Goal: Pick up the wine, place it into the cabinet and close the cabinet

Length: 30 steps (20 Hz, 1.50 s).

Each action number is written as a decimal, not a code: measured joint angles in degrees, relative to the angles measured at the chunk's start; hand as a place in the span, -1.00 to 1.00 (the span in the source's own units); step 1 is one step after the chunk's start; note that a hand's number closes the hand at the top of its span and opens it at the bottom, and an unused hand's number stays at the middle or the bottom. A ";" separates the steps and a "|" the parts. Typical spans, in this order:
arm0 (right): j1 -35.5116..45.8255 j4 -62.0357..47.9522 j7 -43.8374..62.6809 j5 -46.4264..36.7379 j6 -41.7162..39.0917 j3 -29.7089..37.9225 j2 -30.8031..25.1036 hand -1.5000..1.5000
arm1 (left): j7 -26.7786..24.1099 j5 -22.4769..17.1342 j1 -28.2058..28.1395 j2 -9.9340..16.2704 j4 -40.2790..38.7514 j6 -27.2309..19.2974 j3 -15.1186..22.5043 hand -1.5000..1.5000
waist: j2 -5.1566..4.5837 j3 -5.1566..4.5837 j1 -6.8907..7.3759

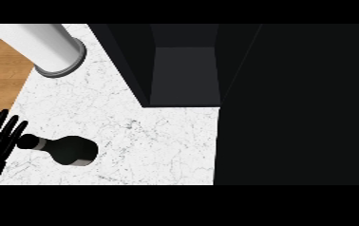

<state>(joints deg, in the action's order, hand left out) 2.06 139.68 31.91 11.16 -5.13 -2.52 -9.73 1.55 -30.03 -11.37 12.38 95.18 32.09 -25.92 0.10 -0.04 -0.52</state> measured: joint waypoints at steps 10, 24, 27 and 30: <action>1.42 0.10 1.79 0.04 -0.24 0.94 0.33 -1.00 | -7.30 7.51 2.81 -1.16 -8.87 2.26 1.45 -1.00 | 0.02 0.01 0.00; 2.91 -0.16 2.95 -0.05 -0.56 0.67 1.47 -1.00 | -19.01 14.29 7.48 0.35 -24.37 5.95 1.81 -1.00 | -0.01 0.01 0.07; 2.18 -0.01 2.72 -0.12 -0.62 -0.10 2.12 -1.00 | -21.68 15.72 7.99 0.77 -27.16 6.66 1.97 -1.00 | 0.01 0.01 0.04; 2.87 -0.12 3.26 -0.13 -0.68 0.75 1.90 -1.00 | -22.57 17.11 8.55 -0.08 -27.94 5.40 2.84 -1.00 | 0.00 0.02 0.14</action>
<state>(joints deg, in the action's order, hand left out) 4.93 139.57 35.17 11.03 -5.82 -1.77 -7.83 -21.02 -12.92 -2.82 12.30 67.24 37.49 -23.07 0.10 -0.02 -0.38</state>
